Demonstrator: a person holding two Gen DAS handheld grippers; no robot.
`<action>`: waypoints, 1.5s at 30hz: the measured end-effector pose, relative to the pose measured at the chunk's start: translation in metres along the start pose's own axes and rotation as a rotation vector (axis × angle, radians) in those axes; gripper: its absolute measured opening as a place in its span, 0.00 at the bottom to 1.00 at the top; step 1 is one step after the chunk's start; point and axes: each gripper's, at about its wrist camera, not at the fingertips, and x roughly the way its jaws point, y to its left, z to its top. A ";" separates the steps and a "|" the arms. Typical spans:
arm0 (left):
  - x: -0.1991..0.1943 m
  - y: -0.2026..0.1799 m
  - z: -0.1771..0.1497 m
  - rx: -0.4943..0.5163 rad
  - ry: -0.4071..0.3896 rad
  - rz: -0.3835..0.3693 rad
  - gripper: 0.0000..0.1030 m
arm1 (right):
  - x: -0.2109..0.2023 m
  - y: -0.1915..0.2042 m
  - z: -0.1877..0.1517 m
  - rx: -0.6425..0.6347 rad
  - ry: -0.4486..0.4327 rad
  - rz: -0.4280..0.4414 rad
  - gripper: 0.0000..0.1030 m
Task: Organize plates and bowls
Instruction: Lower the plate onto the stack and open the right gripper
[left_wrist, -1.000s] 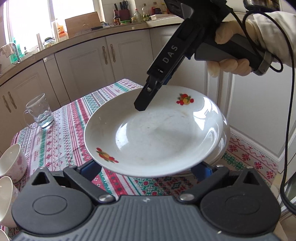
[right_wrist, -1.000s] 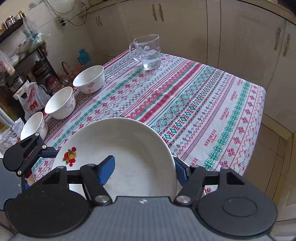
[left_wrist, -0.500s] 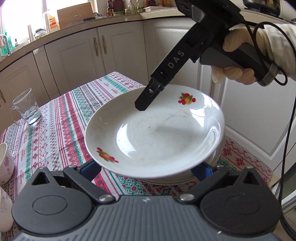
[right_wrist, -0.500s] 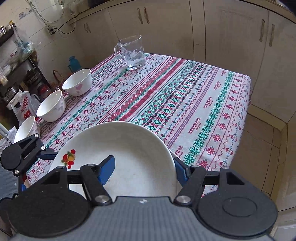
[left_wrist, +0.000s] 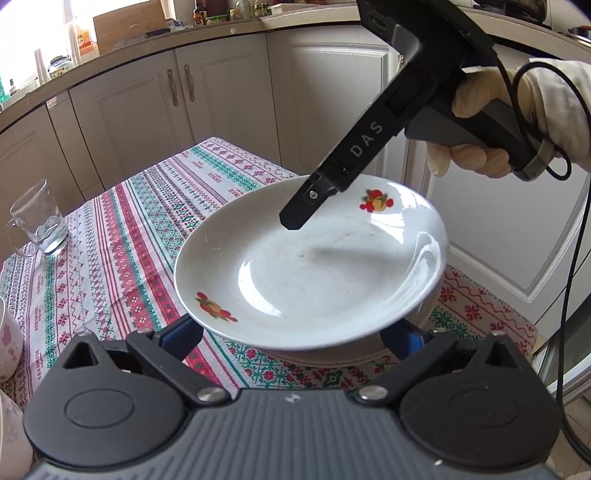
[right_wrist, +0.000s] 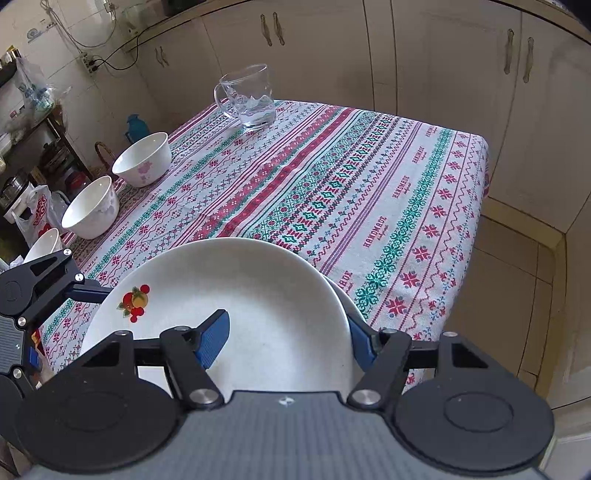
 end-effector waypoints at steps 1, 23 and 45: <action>0.000 0.000 0.000 0.005 0.000 0.000 0.98 | 0.000 0.000 -0.001 0.000 -0.001 -0.001 0.71; -0.008 -0.009 -0.006 0.064 0.025 -0.043 0.99 | -0.007 0.003 -0.015 0.028 -0.036 -0.017 0.79; -0.043 0.003 -0.015 0.032 -0.047 0.000 0.99 | -0.040 0.070 -0.034 -0.028 -0.142 -0.143 1.00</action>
